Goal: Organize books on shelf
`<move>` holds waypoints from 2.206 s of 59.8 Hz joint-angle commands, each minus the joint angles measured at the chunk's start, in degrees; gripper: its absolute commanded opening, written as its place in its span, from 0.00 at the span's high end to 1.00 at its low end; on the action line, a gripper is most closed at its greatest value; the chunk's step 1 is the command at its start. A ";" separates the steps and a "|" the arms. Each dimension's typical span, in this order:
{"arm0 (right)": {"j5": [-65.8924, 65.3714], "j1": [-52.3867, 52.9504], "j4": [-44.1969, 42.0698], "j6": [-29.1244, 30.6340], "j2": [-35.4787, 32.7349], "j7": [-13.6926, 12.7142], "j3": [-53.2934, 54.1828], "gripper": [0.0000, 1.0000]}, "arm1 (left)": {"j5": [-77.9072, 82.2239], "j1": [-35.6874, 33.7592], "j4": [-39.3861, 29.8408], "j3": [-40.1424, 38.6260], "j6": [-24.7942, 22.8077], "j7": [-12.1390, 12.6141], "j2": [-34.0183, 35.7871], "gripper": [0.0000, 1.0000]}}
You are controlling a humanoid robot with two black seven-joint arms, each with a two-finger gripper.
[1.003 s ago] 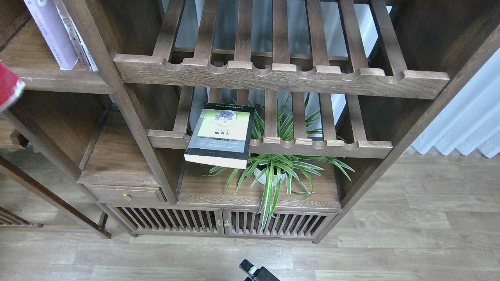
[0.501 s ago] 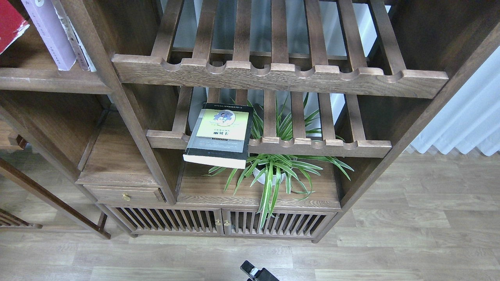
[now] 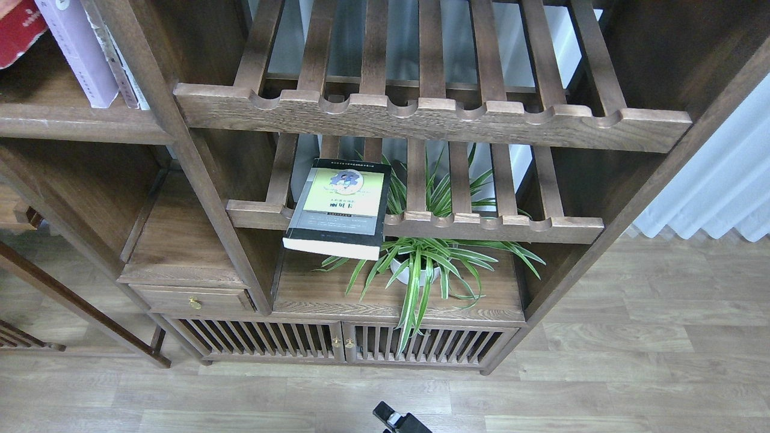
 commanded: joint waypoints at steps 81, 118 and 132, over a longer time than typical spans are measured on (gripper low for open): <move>6.41 0.95 0.62 0.00 0.45 2.99 0.35 0.01 | -20.34 26.94 -18.42 -11.33 -0.01 -0.70 -2.02 0.17; 6.59 4.99 0.62 0.00 0.45 4.58 0.53 0.01 | -30.72 47.60 -19.30 -4.22 -0.01 -0.35 -7.90 0.00; 6.41 10.00 0.44 0.00 0.45 5.02 1.84 0.01 | -30.72 52.53 -13.59 0.35 -0.01 -0.35 -9.84 0.00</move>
